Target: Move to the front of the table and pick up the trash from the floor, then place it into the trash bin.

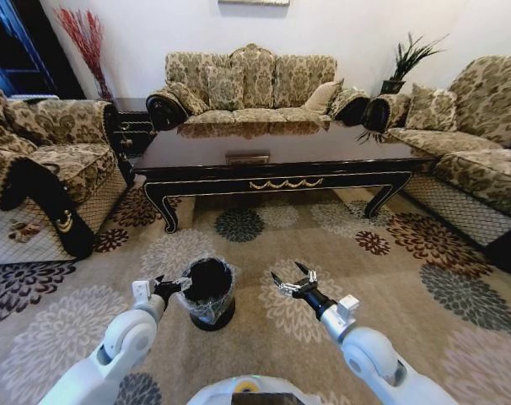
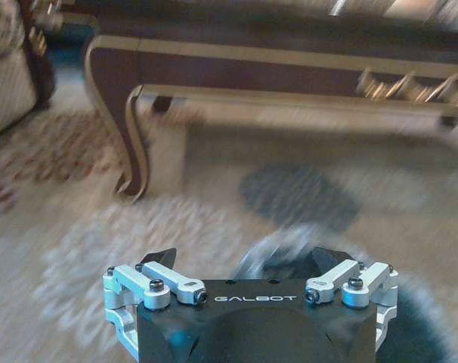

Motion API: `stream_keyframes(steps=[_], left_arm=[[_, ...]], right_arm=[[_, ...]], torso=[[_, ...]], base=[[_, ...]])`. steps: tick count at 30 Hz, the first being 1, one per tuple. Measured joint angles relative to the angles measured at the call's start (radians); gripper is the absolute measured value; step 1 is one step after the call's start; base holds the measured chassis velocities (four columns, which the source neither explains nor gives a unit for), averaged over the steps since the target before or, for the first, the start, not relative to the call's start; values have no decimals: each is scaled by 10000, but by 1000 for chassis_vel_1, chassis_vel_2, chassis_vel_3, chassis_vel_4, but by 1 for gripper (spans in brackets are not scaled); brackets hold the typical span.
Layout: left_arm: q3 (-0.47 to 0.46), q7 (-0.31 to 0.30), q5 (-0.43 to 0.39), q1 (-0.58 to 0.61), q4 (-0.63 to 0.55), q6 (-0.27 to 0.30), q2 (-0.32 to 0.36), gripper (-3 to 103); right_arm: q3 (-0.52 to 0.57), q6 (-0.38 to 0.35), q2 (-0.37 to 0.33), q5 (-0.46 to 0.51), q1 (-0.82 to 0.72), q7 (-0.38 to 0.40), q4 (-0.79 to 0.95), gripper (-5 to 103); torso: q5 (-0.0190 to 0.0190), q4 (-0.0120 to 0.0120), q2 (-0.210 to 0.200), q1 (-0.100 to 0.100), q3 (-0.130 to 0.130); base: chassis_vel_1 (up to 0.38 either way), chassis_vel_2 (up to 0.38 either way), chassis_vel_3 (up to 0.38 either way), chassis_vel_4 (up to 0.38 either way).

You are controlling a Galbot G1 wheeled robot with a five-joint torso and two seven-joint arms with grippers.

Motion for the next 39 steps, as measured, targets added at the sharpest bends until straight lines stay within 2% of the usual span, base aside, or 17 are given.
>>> stream_keyframes(steps=[3,4,6,9,12,13,15,17,21,23,25,26,29,35,39], left_arm=[[-537,1211,1063,724,-558,-1190,-278,100],[-677,1420,1334,915,-618,-1427,-366,100],[-800,1569,1563,1081,-656,-1594,-449,100],[-1229,2092,2754,1736,-748,-2159,-737,100],[-1393,2281,3230,2029,-773,-2382,-850,100],[-1622,2588,3886,2479,-826,-2780,-1026,100],[-1950,2894,4465,3117,-972,-3269,-1319,100],[-2073,2961,4524,3299,-1027,-3366,-1432,100],[-2780,3327,4571,4232,-1250,-4040,-2021,100],[-2891,3412,4523,4403,-1265,-4199,-2081,100],[-3183,3680,4410,4824,-1266,-4743,-2116,100],[-3183,3680,4410,4824,-1266,-4743,-2116,100],[-3453,4120,4289,5274,-1190,-5401,-2086,100],[-3303,4584,4282,5802,-997,-6134,-2172,100],[-3243,4652,4293,5888,-980,-6324,-2184,100]], right_arm=[[578,465,410,-338,-579,28,121,100],[737,585,542,-448,-697,64,150,100],[870,696,679,-574,-799,95,164,100],[1438,1287,1373,-1343,-1289,129,168,100],[1629,1540,1676,-1769,-1481,113,132,100],[1849,1877,2080,-2343,-1734,94,96,100],[2048,2215,2452,-2871,-2023,33,115,100],[2089,2321,2522,-3014,-2074,6,125,100],[2179,2545,3046,-3033,-2316,80,241,100],[2213,2602,3177,-3023,-2377,90,244,100],[2402,2813,3425,-3148,-2546,48,205,100],[2402,2813,3425,-3148,-2546,48,205,100],[2777,3032,3529,-3311,-2721,-110,218,100],[2774,3172,3600,-3351,-2835,-240,254,100],[2757,3286,3669,-3481,-2861,-321,170,100]], torso=[[2,-1,0,-1,-1],[1,0,0,-1,-1],[0,0,1,-1,-1],[1,0,1,-1,-1],[1,-1,0,-1,-1],[1,0,1,-1,-1],[1,0,0,-1,-1],[1,-2,0,-1,-2],[0,2,1,-1,-1],[0,2,1,0,-1],[1,0,1,-1,-2],[1,0,1,-1,-2],[1,-2,1,0,-1],[0,1,1,0,-1],[1,0,1,-1,0]], base=[[0,0,0,0],[0,0,0,0],[0,0,0,0],[0,0,0,0],[0,0,0,0],[0,0,0,0],[0,0,0,0],[0,0,0,0],[0,0,0,0],[0,0,0,0],[0,0,0,0],[0,0,0,0],[0,0,0,0],[0,0,0,0],[0,0,0,0]])
